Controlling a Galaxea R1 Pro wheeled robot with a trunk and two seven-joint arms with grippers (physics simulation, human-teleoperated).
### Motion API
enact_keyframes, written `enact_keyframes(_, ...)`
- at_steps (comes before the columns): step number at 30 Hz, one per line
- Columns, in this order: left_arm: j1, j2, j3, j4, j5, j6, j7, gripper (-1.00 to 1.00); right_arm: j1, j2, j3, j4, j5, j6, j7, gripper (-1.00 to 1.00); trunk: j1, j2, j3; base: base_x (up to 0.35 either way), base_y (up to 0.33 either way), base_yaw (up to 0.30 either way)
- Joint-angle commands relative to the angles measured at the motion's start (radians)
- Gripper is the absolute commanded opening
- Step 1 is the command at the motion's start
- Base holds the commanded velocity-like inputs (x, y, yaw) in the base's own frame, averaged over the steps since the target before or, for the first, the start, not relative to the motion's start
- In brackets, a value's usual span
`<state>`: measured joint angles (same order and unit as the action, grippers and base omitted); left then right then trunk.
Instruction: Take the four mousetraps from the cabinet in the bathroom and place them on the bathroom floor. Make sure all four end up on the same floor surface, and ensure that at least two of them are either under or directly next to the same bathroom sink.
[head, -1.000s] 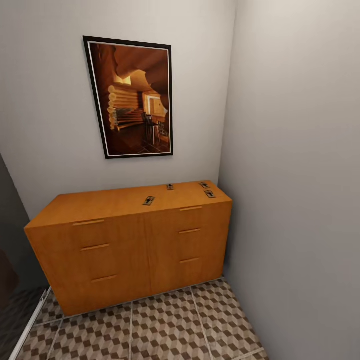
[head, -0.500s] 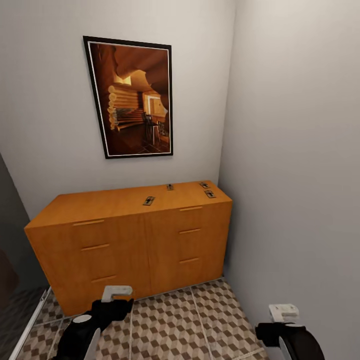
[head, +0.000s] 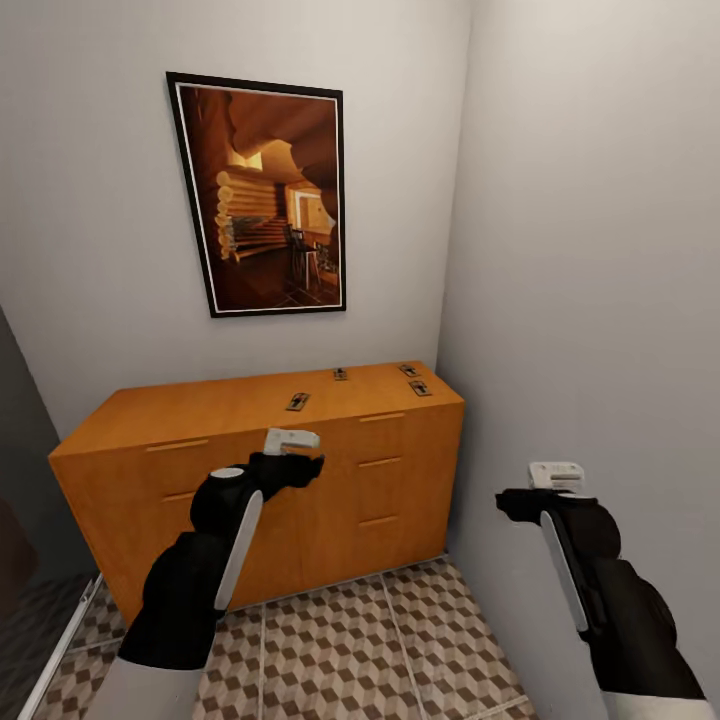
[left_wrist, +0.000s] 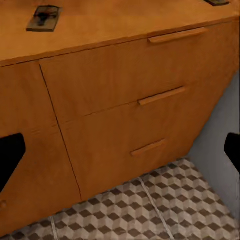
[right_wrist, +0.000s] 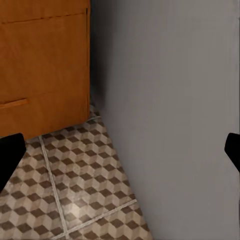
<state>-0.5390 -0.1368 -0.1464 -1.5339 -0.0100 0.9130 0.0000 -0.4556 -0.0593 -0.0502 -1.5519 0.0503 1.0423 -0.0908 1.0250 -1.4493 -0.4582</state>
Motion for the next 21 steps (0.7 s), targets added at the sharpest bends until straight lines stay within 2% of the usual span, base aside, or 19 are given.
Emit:
enact_keyframes(1,-0.036,-0.004,-0.007,0.000,-0.002,0.016,0.000,1.00,-0.024,0.000,0.001,0.001,0.003,0.005,0.001,1.00,0.000,-0.001,-0.001,0.000,0.000,0.000)
enact_keyframes(3,-0.102,-0.008,-0.016,0.001,-0.002,0.033,0.000,1.00,-0.064,0.000,0.001,0.006,0.002,0.005,0.001,1.00,0.000,-0.001,-0.001,0.000,0.000,0.000)
enact_keyframes(4,-0.163,-0.011,-0.022,0.004,-0.002,0.044,0.001,1.00,-0.101,0.000,0.001,0.015,0.001,0.005,0.001,1.00,0.000,-0.001,-0.001,0.000,0.000,0.000)
enact_keyframes(8,-0.263,-0.014,-0.029,0.010,-0.005,0.056,0.002,1.00,-0.171,0.000,0.001,0.039,0.000,0.005,0.000,1.00,0.000,-0.001,-0.001,0.000,0.000,0.000)
enact_keyframes(15,-0.379,-0.011,-0.032,0.025,-0.001,0.064,0.003,1.00,-0.307,0.004,0.006,0.139,-0.001,0.005,0.000,1.00,0.000,-0.001,-0.001,0.000,0.000,0.000)
enact_keyframes(16,-0.406,-0.009,-0.031,0.036,0.001,0.068,0.003,1.00,-0.351,0.007,0.008,0.178,-0.001,0.005,0.000,1.00,0.000,-0.001,-0.001,0.000,0.000,0.000)
enact_keyframes(21,-0.456,0.004,-0.029,0.077,0.003,0.102,0.001,1.00,-0.426,0.012,0.011,0.243,0.000,0.005,0.000,1.00,0.000,-0.001,-0.001,0.000,0.000,0.000)
